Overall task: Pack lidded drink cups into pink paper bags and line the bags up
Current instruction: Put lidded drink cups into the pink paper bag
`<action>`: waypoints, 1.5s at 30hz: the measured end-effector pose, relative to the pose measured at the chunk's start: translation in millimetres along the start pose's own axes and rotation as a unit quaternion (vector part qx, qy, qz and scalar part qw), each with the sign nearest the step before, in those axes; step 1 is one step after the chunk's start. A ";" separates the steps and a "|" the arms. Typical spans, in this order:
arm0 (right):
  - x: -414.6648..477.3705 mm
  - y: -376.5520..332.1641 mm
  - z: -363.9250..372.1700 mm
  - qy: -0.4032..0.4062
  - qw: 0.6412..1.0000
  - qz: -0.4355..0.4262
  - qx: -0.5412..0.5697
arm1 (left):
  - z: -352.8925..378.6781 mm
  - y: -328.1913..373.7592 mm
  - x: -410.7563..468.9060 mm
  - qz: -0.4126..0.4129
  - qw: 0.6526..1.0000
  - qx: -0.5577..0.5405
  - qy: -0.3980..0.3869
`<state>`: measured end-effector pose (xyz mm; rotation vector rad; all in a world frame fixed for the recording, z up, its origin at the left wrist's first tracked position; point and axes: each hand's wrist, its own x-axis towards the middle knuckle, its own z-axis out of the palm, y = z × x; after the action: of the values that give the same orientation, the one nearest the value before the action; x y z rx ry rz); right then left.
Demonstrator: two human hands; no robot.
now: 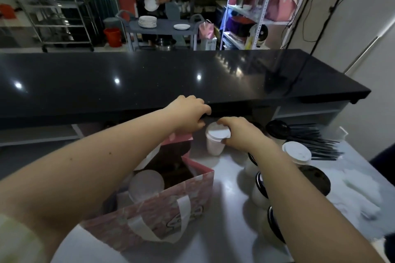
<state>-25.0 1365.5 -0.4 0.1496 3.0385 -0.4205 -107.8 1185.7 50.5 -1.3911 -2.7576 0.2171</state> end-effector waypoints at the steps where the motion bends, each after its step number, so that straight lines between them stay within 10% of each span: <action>1: 6.4 3.3 8.0 -0.008 1.000 -0.001 -0.019 | 1.8 -0.1 3.5 0.002 1.000 0.004 -0.001; 23: 41.6 4.4 98.5 0.059 0.993 -0.020 -0.098 | 38.9 18.6 -6.8 0.016 0.999 -0.005 0.036; 45: -47.4 -62.0 -14.6 0.237 0.965 -0.093 -0.056 | -14.5 -10.5 -104.6 -0.054 0.991 -0.012 0.121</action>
<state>14.7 1306.0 34.1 -0.0537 3.5555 -0.2501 -52.4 1097.1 68.8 -1.1809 -2.6309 0.0101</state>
